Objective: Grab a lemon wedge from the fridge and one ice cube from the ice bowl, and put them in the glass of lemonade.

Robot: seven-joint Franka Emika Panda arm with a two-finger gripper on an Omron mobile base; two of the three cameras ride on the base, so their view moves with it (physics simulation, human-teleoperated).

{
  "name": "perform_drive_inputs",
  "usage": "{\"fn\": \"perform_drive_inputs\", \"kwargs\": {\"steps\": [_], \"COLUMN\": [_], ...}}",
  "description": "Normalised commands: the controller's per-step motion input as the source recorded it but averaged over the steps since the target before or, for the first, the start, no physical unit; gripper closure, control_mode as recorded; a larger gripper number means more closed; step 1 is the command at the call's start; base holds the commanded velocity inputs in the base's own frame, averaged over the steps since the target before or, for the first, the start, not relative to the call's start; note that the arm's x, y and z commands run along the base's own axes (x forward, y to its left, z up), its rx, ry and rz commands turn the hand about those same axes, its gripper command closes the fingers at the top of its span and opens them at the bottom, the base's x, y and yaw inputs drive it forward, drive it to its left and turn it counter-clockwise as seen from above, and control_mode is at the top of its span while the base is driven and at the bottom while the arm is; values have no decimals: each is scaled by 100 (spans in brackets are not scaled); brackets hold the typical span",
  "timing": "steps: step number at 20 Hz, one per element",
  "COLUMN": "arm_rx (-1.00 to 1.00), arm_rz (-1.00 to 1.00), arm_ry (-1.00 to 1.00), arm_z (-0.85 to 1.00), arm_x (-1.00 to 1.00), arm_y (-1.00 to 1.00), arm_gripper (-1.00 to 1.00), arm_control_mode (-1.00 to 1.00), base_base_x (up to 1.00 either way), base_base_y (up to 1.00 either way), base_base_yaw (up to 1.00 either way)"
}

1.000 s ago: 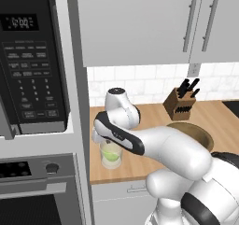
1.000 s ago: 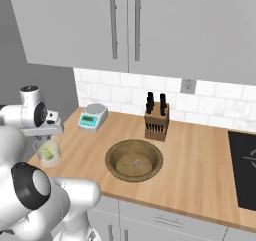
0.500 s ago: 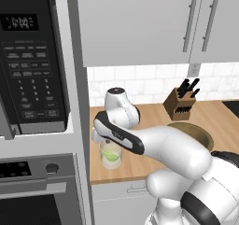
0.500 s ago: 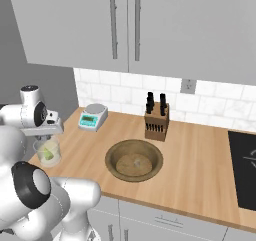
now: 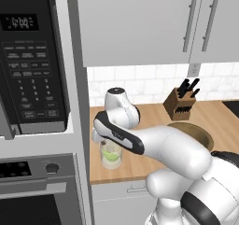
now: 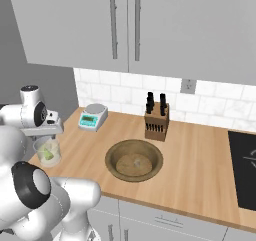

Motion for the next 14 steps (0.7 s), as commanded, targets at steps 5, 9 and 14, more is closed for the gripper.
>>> {"fn": "perform_drive_inputs", "kwargs": {"steps": [5,9,14], "arm_rx": [0,4,5], "arm_rz": [0,0,0], "arm_ry": [0,0,0], "arm_z": [4,6,2], "arm_x": [0,-7,-5], "arm_y": [-3,-24,-33], "arm_gripper": [-100,-100,-100], "arm_control_mode": [-100,-100,-100], "base_base_x": [0,0,0], "base_base_y": [0,0,0], "base_base_yaw": [0,0,0]}}
